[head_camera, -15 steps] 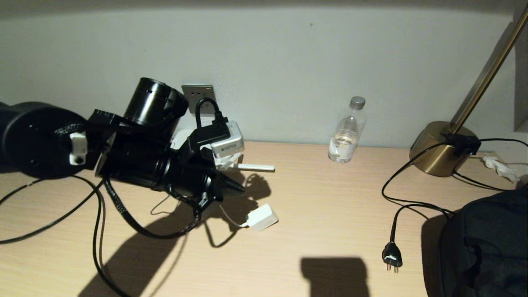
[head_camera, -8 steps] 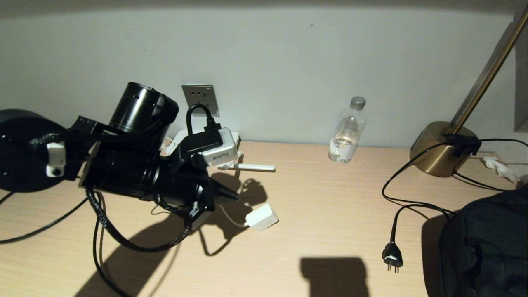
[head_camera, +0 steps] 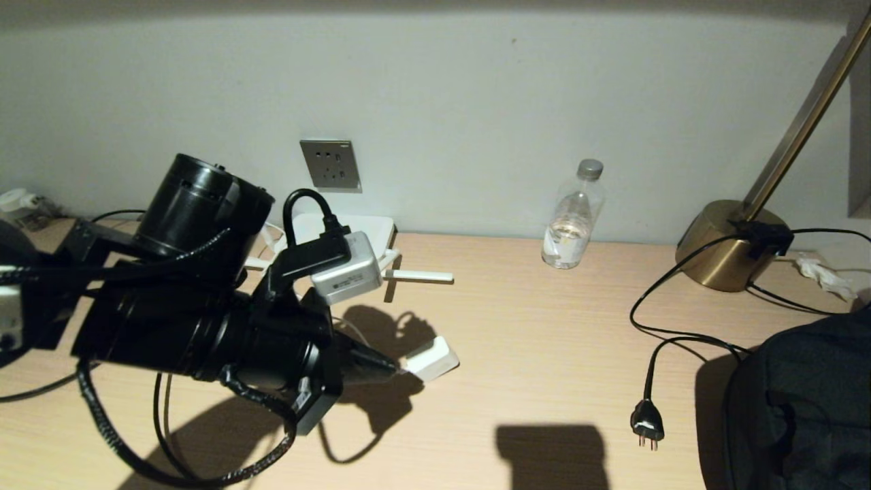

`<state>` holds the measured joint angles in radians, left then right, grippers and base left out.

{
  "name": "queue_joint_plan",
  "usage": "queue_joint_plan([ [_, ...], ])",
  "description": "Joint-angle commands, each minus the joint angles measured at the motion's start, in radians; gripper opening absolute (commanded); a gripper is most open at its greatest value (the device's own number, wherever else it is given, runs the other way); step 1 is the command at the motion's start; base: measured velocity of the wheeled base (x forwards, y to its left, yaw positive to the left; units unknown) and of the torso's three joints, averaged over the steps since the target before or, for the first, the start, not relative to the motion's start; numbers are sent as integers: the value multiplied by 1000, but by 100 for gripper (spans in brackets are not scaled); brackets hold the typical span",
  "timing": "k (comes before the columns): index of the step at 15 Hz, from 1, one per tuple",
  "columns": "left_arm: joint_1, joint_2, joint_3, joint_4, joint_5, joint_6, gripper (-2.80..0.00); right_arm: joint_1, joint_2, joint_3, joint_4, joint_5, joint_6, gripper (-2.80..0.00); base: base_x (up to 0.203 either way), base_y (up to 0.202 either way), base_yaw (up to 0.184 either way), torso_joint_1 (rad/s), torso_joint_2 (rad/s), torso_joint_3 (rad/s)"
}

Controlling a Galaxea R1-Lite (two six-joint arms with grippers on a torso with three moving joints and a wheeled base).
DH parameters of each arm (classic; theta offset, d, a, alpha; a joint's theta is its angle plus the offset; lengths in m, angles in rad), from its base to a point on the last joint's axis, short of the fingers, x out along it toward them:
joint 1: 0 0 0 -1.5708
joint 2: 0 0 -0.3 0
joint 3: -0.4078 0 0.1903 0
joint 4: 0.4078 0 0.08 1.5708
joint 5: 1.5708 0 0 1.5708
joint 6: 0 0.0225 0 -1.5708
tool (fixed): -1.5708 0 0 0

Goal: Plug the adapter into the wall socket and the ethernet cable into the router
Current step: Pick up plug

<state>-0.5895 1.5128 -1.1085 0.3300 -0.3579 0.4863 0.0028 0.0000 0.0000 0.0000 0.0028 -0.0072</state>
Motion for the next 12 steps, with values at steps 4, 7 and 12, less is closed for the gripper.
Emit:
queue_joint_plan([
  [4, -50, -55, 30, 0, -3, -5, -280, 0, 2, 0, 0, 0, 0, -280, -31, 0, 1, 1, 4, -1],
  [7, -50, -57, 33, 0, 8, -5, -280, 0, 2, 0, 0, 0, 0, -280, -133, 0, 0, -10, 0, 8],
  [12, -50, -40, 23, -6, 133, 22, -280, 0, 2, 0, 0, 0, 0, -280, 0, 0, 0, 0, 0, 0],
])
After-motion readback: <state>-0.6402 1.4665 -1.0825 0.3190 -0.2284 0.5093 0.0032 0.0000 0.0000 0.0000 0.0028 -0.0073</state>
